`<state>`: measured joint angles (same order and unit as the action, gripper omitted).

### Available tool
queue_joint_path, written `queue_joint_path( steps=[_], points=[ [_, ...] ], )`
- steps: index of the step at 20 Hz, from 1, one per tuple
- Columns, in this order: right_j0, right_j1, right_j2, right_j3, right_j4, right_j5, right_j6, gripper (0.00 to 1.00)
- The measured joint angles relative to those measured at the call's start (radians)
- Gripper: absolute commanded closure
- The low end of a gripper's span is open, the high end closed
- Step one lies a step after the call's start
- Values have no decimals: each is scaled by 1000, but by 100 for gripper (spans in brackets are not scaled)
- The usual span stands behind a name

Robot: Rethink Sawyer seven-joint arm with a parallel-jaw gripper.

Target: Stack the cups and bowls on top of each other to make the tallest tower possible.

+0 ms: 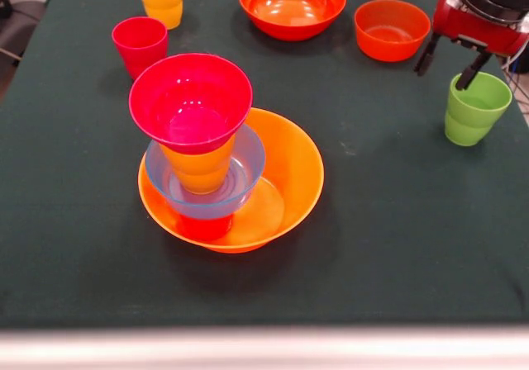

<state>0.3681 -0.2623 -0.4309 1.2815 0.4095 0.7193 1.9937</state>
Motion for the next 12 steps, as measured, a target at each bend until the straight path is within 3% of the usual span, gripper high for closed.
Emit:
queue_joint_path(
  steps=[12],
  points=[
    [32,12,13,30,0,0,0,0]
  ],
)
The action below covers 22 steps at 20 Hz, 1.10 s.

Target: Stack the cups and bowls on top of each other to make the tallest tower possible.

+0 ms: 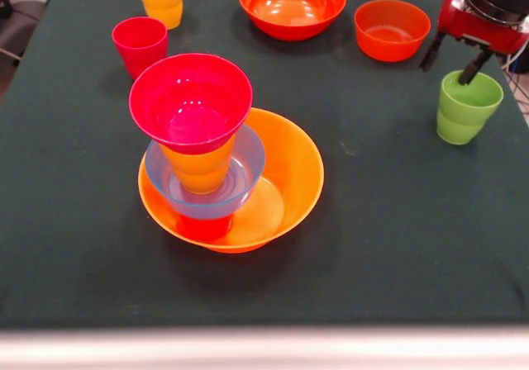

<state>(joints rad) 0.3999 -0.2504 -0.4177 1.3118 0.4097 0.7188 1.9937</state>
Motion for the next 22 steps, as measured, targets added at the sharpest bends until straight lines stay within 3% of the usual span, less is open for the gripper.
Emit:
queue_joint_path(
  steps=[15,16,22],
  points=[
    [16,61,1,0,2,-54,0,0],
    [14,66,0,0,2,-86,0,100],
    [14,52,-2,-7,14,-136,0,100]
  ],
)
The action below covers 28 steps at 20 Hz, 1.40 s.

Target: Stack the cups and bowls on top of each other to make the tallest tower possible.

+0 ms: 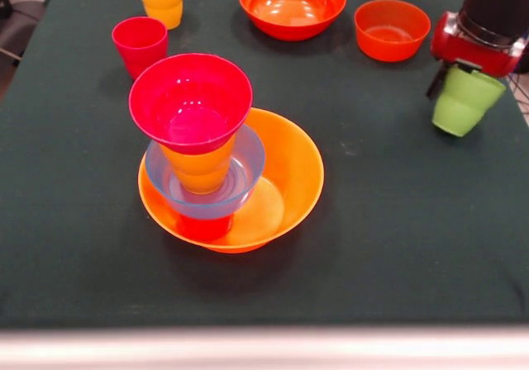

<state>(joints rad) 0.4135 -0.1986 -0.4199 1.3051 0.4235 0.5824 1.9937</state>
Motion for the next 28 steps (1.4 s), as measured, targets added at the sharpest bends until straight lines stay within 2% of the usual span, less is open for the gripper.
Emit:
queue_joint_path(
  steps=[16,22,23,28],
  points=[
    [-12,-21,12,-1,11,-27,0,100],
    [-69,-70,55,23,11,-27,0,100],
    [-101,-91,78,29,11,-27,0,100],
    [-178,-137,137,41,11,-27,0,100]
  ],
)
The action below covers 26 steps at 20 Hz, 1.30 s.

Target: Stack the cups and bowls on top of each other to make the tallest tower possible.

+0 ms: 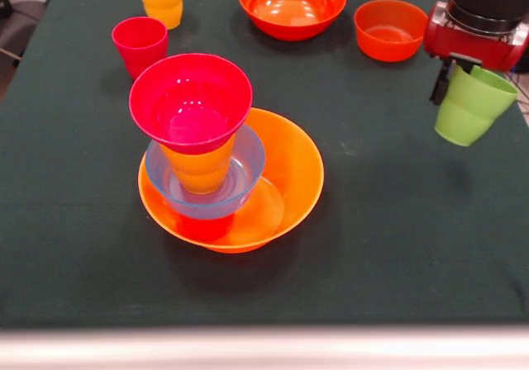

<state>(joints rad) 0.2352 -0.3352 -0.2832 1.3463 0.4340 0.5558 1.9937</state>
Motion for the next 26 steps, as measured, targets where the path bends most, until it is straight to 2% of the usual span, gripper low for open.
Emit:
queue_joint_path(
  steps=[9,13,21,26],
  points=[
    [-100,-71,98,22,-2,17,0,100],
    [-117,-101,126,43,-3,20,0,100],
    [-151,-185,192,92,-7,78,0,100],
    [-216,-242,256,127,-11,118,0,100]
  ],
)
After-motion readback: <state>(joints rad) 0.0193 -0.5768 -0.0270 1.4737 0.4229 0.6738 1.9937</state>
